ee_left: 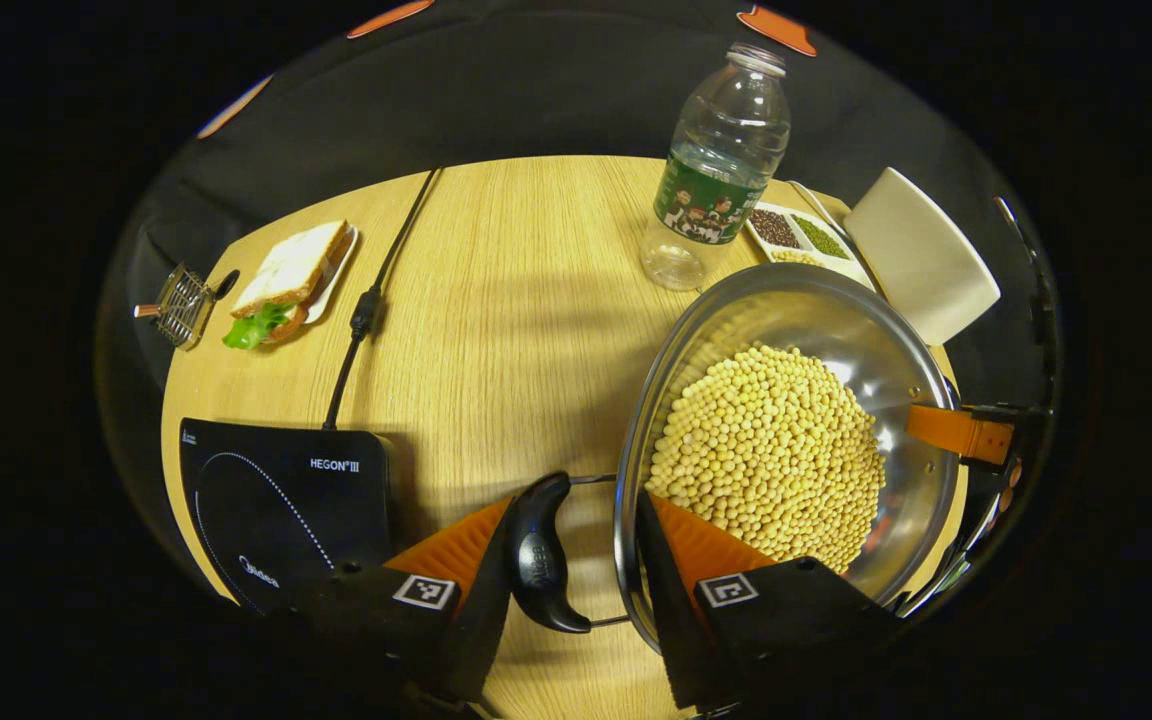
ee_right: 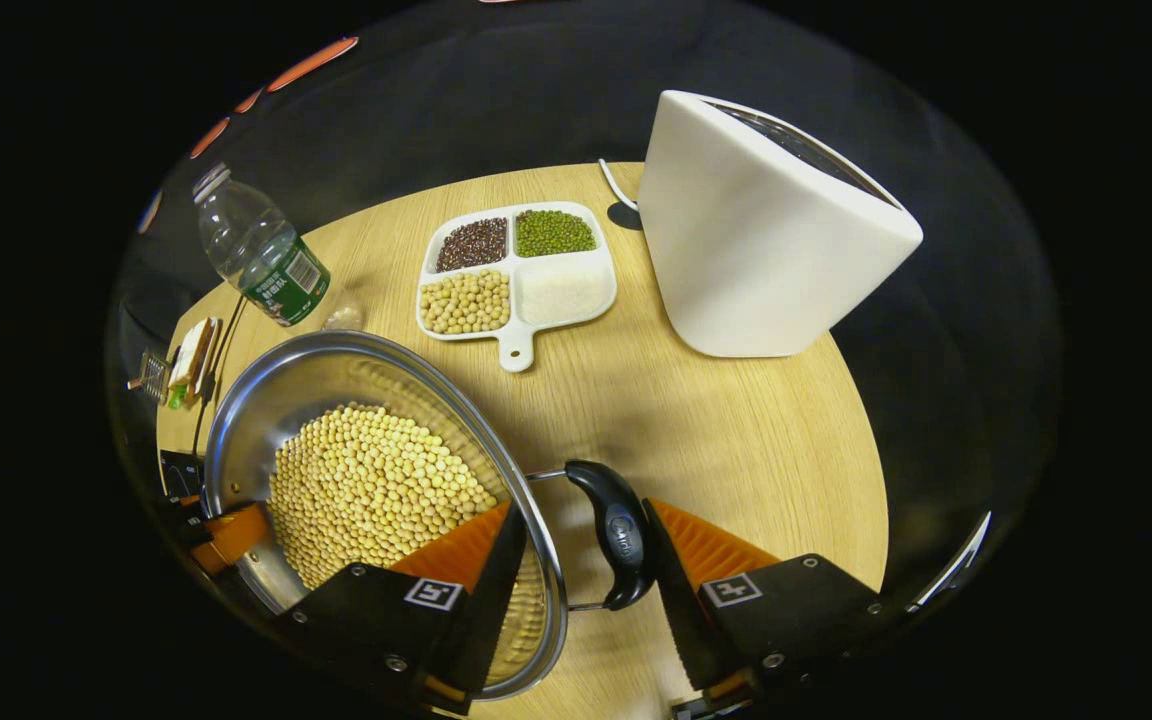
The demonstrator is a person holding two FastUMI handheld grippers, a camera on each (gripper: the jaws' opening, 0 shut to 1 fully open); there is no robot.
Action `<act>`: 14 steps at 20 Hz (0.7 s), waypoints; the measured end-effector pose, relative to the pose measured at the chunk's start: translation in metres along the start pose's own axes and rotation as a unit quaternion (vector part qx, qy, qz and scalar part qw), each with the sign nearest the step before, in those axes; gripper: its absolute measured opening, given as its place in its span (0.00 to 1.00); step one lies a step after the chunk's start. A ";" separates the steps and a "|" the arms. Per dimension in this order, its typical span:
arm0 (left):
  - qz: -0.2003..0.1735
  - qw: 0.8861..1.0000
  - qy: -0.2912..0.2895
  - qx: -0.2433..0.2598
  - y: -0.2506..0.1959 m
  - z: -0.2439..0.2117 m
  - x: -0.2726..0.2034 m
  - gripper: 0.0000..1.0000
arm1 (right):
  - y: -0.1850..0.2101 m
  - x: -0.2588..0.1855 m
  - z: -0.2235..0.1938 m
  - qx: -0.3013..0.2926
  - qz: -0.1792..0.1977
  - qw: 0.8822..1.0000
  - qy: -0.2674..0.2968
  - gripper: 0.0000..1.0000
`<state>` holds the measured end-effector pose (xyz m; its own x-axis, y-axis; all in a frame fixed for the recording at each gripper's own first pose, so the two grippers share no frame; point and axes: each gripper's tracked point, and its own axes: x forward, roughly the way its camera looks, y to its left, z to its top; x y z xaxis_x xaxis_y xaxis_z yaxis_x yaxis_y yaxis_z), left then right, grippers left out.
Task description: First push the handle of the pot to place it horizontally, then grasp the pot with both hands and set it on the induction cooktop.
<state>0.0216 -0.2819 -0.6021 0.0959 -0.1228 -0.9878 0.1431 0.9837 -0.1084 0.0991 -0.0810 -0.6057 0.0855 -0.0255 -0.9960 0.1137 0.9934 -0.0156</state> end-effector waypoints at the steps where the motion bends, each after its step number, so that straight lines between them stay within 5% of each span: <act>1: 0.000 1.000 -0.003 -0.001 0.000 0.000 0.000 0.72 | 0.000 0.000 -0.001 -0.003 0.000 1.000 -0.001 0.70; 7: 0.009 1.000 -0.018 0.014 0.001 0.004 -0.002 0.67 | 0.003 -0.005 -0.007 -0.003 0.007 1.000 -0.001 0.57; 14: 0.009 0.998 -0.052 0.025 0.011 0.012 -0.038 0.67 | -0.009 -0.025 -0.003 -0.001 0.005 0.999 -0.033 0.57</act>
<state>0.0313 -0.2676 -0.5647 0.2001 -0.1205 -0.9723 0.1884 0.9786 -0.0825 0.0930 -0.0893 -0.5809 0.1518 -0.0230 -0.9881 0.1104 0.9939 -0.0062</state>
